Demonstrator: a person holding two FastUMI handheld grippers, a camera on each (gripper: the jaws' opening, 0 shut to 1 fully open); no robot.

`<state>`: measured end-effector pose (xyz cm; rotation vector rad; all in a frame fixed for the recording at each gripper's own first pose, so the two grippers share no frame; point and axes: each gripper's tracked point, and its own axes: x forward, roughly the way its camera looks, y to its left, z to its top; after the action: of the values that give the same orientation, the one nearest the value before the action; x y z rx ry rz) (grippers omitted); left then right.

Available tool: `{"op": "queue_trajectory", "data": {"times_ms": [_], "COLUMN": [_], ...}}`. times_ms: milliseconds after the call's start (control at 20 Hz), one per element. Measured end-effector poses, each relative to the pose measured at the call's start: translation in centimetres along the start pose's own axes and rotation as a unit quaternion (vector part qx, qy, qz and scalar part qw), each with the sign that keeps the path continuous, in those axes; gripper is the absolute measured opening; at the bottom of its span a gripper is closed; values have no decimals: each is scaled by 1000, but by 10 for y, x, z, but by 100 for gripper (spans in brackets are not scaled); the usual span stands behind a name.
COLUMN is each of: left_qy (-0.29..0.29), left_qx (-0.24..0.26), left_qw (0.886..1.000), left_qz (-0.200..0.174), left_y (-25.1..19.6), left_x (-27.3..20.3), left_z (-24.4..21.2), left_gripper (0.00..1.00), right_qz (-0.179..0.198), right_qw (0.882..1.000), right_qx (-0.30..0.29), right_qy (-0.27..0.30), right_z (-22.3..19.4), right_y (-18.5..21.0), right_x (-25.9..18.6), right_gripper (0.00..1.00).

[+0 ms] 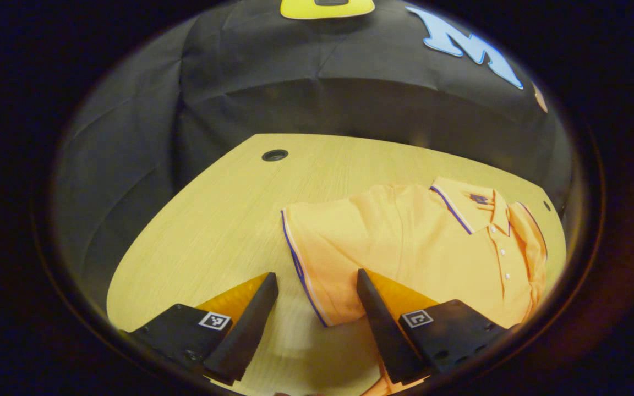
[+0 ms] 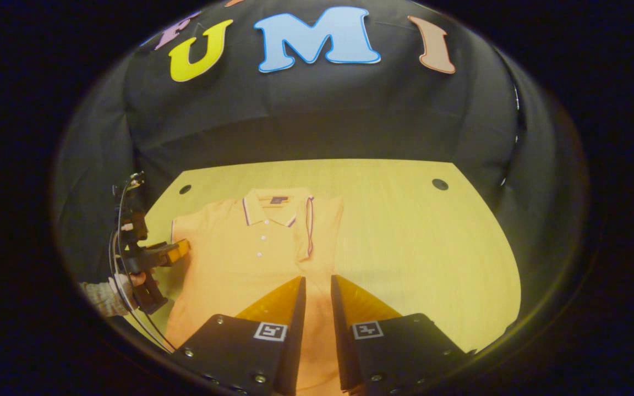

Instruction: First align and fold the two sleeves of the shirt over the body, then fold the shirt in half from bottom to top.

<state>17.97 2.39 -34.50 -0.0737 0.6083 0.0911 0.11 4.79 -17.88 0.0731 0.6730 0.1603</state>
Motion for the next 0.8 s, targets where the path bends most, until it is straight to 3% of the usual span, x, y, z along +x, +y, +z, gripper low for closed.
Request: {"op": "queue_trajectory", "data": {"times_ms": [100,300,400,650,800], "left_qy": [-2,-2,0,-5,-35], "left_qx": [1,10,14,41,76], "left_qw": [1000,1000,1000,999,996], "left_qz": [-2,-19,-18,-3,-15], "left_y": [-5,-17,-18,-20,-37], "left_x": [3,6,5,1,-7], "left_z": [1,2,3,12,37], "left_gripper": [92,29,14,14,14], "right_qz": [-1,5,7,5,3], "right_qw": [1000,1000,1000,1000,1000], "right_qx": [3,4,5,7,19], "right_qy": [0,4,3,-1,-2], "right_z": [1,1,2,1,-1], "right_y": [-1,2,4,-1,-6], "right_x": [0,2,3,1,0], "right_gripper": [29,29,29,29,29]}}
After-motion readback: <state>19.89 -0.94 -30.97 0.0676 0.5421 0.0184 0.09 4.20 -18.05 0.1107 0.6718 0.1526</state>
